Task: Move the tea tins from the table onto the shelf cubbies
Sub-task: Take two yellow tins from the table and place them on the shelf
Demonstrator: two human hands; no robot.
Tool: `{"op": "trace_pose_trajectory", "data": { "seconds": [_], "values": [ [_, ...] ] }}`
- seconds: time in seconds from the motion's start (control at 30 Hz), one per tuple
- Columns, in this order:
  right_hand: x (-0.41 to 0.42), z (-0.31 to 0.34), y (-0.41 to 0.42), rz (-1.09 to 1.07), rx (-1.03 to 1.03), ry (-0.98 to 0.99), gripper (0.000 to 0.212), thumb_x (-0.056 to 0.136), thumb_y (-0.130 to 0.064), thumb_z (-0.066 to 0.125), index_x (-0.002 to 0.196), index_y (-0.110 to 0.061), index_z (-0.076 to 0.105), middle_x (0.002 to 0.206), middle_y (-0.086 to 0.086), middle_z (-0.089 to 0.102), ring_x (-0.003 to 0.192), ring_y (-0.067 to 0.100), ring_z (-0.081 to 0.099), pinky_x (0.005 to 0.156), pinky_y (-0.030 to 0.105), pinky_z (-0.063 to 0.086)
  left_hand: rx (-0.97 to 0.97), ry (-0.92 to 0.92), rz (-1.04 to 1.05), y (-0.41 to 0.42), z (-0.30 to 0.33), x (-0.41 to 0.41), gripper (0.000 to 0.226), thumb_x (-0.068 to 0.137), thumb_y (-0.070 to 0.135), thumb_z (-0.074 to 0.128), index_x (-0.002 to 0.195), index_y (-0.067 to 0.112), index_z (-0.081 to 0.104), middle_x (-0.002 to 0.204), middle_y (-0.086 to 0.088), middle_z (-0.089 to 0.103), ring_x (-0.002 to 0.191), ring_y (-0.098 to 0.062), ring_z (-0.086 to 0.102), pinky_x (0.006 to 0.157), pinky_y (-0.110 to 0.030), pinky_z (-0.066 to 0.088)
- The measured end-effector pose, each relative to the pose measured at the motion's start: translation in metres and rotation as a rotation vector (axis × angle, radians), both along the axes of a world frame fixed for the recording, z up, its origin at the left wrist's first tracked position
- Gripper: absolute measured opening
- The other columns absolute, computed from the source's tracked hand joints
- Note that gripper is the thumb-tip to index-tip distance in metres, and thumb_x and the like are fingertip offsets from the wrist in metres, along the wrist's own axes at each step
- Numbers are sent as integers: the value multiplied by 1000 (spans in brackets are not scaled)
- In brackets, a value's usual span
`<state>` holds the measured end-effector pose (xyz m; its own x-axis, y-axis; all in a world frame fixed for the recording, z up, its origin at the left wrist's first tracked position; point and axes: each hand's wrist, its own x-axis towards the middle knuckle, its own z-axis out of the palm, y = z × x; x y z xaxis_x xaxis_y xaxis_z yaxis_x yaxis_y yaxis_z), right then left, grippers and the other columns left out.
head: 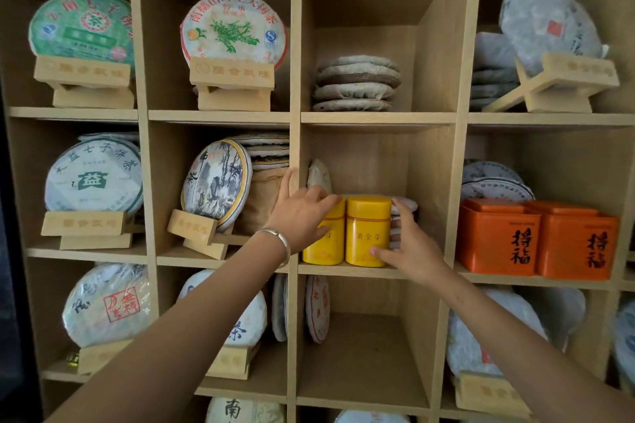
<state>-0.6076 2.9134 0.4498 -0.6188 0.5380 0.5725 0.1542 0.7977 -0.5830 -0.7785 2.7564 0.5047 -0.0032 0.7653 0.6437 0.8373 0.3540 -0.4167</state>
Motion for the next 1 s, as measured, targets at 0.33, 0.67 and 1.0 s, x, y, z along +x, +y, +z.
{"op": "trace_pose_trajectory", "data": {
  "seconds": [0.33, 0.67, 1.0],
  "values": [
    [0, 1, 1, 0, 20, -29, 104, 75, -34, 81, 149, -34, 8, 135, -4, 44, 92, -6, 49, 59, -2, 41, 22, -18, -83, 1, -7, -2, 61, 89, 42, 53, 143, 25, 31, 138, -7, 44, 126, -26, 43, 116, -42, 15],
    [-2, 55, -11, -135, 402, -185, 88, 75, -48, 75, 145, -29, 26, 143, 5, 31, 131, 25, 38, 103, 48, 41, -41, -156, -172, 9, 7, 1, 63, 86, 37, 60, 141, 17, 35, 137, -9, 42, 125, -27, 43, 100, -37, 43],
    [-6, 51, 0, -39, 369, -180, 66, 78, -38, 75, 135, -29, 42, 123, 1, 43, 117, 20, 43, 96, 39, 45, -66, -185, -144, 15, 10, 1, 55, 87, 37, 60, 135, 18, 41, 129, -7, 48, 119, -26, 46, 87, -37, 50]
  ]
}}
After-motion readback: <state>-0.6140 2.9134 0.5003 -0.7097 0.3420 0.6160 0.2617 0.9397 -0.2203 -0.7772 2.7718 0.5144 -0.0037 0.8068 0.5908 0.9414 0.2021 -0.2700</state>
